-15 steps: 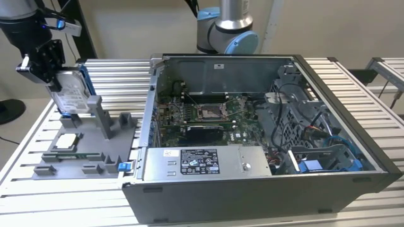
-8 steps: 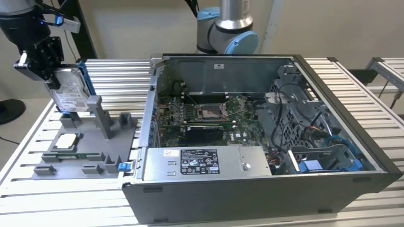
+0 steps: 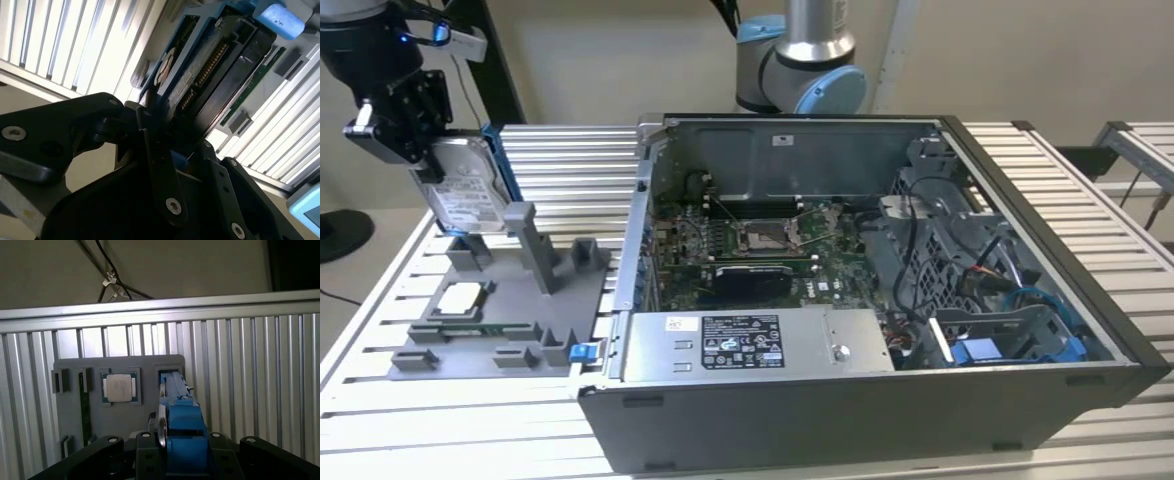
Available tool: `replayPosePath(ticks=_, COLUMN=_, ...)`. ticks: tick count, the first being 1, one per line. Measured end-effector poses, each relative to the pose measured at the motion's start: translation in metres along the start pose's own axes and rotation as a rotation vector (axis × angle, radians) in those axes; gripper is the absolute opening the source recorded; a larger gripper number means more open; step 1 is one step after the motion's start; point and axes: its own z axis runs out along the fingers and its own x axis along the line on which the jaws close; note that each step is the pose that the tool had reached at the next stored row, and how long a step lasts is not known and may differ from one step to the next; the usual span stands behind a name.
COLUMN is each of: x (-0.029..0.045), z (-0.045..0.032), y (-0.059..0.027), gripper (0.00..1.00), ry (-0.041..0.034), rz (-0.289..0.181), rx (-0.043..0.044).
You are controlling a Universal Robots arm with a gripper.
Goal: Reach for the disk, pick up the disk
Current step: 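Pick up the disk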
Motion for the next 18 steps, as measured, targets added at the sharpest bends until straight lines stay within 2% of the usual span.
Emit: replayPosePath(ticks=18, x=-0.0004, z=-0.0144, y=0.0001, gripper=0.0, ry=0.0, rz=0.0, rx=0.0)
